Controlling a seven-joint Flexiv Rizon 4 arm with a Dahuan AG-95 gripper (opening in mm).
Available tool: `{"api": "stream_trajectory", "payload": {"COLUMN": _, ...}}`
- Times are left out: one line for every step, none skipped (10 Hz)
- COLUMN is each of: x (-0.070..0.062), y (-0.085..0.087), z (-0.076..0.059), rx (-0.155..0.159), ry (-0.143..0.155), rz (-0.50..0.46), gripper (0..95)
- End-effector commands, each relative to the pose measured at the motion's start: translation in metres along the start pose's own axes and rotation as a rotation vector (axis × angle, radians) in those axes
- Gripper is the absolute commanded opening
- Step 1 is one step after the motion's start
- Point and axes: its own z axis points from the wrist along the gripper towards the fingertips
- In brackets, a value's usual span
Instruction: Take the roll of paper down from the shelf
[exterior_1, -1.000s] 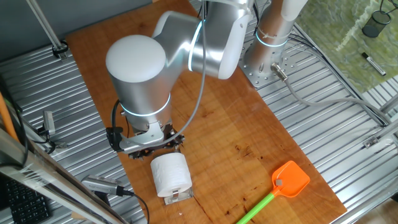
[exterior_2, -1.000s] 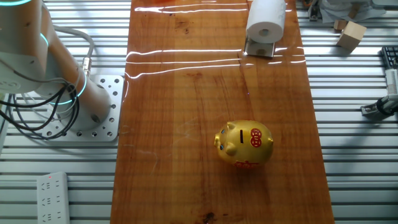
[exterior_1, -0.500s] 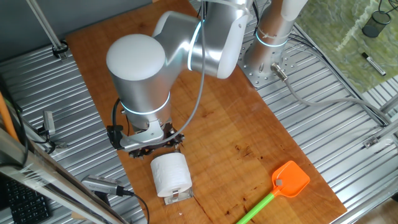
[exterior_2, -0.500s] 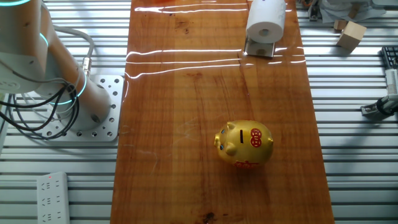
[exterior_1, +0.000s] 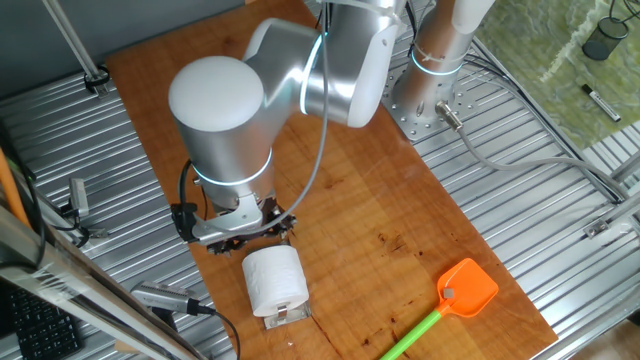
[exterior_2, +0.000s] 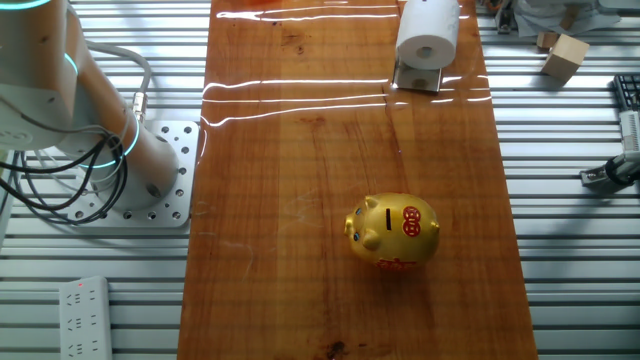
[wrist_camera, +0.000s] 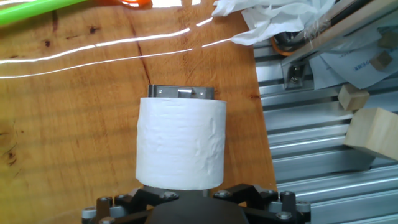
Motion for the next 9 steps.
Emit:
{"api": "stream_trajectory", "payload": {"x": 0.0009, "y": 0.0003, "z": 0.0001, "rx": 0.007, "ry": -0.009, "rz": 0.007, "gripper": 95.0}}
{"api": "stream_trajectory", "payload": {"x": 0.0009, "y": 0.0003, "z": 0.0001, "rx": 0.010, "ry": -0.005, "rz": 0.006, "gripper": 95.0}}
{"api": "stream_trajectory", "payload": {"x": 0.0009, "y": 0.0003, "z": 0.0001, "rx": 0.016, "ry": 0.007, "rz": 0.025, "gripper": 76.0}}
{"api": "stream_trajectory", "payload": {"x": 0.0009, "y": 0.0003, "z": 0.0001, "rx": 0.020, "ry": 0.005, "rz": 0.061, "gripper": 76.0}}
{"api": "stream_trajectory", "payload": {"x": 0.0009, "y": 0.0003, "z": 0.0001, "rx": 0.006, "ry": -0.014, "rz": 0.021, "gripper": 76.0}}
{"api": "stream_trajectory", "payload": {"x": 0.0009, "y": 0.0003, "z": 0.0001, "rx": -0.007, "ry": -0.022, "rz": -0.007, "gripper": 76.0}}
{"api": "stream_trajectory", "payload": {"x": 0.0009, "y": 0.0003, "z": 0.0001, "rx": -0.037, "ry": -0.049, "rz": -0.054, "gripper": 76.0}}
{"api": "stream_trajectory", "payload": {"x": 0.0009, "y": 0.0003, "z": 0.0001, "rx": -0.053, "ry": -0.063, "rz": -0.096, "gripper": 76.0}}
{"api": "stream_trajectory", "payload": {"x": 0.0009, "y": 0.0003, "z": 0.0001, "rx": -0.066, "ry": -0.079, "rz": -0.134, "gripper": 76.0}}
